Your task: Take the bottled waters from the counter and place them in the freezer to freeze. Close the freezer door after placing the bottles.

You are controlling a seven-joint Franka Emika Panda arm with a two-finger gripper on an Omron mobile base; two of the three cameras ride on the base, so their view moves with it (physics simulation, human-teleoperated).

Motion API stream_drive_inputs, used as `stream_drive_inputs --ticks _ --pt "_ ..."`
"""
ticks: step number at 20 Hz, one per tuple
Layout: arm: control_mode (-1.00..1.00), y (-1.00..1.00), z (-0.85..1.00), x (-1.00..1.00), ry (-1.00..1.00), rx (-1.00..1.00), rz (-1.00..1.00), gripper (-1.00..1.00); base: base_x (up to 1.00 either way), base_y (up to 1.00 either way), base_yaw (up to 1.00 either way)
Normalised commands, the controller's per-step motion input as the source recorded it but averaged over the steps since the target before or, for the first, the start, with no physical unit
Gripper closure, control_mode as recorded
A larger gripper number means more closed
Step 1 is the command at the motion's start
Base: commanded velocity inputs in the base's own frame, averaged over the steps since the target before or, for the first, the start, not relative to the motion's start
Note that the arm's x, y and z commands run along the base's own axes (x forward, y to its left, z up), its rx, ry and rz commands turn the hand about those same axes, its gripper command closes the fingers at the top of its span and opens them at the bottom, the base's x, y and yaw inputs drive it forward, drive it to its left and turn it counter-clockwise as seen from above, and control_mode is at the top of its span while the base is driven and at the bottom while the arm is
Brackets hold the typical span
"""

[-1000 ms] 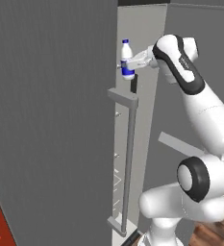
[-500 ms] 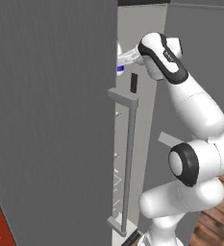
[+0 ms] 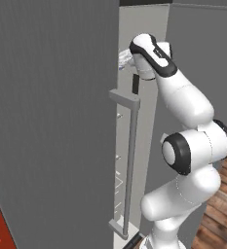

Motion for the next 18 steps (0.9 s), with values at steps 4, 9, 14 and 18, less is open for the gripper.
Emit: stream_drive_inputs --ticks 4,9,14,18 --pt "-1.0 0.08 -0.02 0.46 -0.03 0.04 0.0 1.0 0.0 0.0 0.0" --pt "-1.0 0.07 -0.02 0.51 0.0 0.03 -0.01 1.0 0.0 0.0 0.0" --pt "-1.0 0.12 -0.09 0.47 0.0 0.0 -0.02 1.0 0.0 0.0 0.0" --pt "-1.0 0.21 -0.17 0.41 -0.01 0.0 -0.01 1.0 0.0 0.0 0.0"
